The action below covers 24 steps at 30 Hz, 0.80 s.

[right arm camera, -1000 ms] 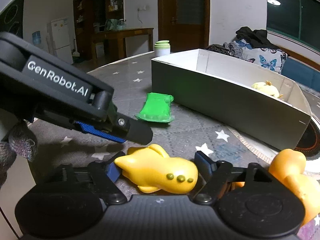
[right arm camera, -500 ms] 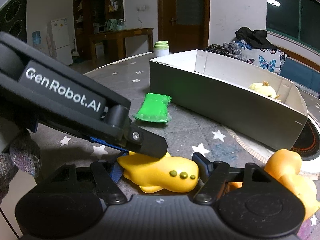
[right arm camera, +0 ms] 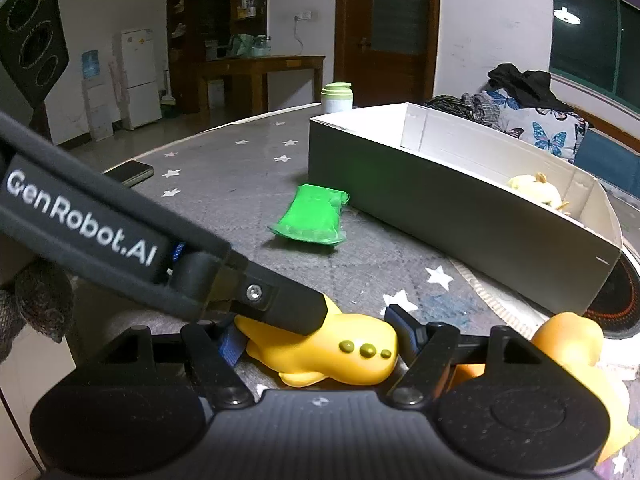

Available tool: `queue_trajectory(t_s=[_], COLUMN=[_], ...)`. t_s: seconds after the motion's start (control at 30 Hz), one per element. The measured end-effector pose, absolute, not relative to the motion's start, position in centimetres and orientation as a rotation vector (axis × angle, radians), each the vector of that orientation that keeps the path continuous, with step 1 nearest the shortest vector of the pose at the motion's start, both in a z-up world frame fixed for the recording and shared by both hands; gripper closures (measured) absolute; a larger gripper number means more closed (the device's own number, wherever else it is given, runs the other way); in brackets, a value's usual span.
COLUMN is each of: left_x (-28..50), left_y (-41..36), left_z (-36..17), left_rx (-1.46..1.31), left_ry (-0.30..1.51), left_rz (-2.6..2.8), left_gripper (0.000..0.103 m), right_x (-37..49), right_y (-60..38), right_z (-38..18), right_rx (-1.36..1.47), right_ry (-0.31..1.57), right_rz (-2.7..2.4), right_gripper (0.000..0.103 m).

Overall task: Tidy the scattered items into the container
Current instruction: 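Close the right gripper on the yellow three-dot rubber toy, then lift the yellow toy with the right gripper and carry it over the box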

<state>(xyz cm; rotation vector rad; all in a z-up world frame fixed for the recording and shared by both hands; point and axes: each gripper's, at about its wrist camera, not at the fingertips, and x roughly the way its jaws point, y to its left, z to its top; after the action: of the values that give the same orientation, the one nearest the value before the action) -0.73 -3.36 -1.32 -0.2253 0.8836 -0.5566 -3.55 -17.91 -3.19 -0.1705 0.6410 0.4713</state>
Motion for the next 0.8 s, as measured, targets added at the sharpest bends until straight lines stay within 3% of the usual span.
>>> queue_trajectory(t_s=[0.3,0.8], left_x=[-0.6,-0.8], left_y=[-3.6,-6.5], left_z=[-1.5,-0.8], left_rx=[-0.22,0.097], left_ry=[0.914,0.865], left_rz=[-0.564,-0.648], left_gripper=[0.062,0.059], right_x=[-4.0,-4.1], right_y=[-18.4,-19.2], right_z=[-3.2,-3.0], right_rx=[-0.172,-0.186], right_ry=[0.647,0.648], right_rz=[0.48,0.461], right_gripper=[0.029,0.03])
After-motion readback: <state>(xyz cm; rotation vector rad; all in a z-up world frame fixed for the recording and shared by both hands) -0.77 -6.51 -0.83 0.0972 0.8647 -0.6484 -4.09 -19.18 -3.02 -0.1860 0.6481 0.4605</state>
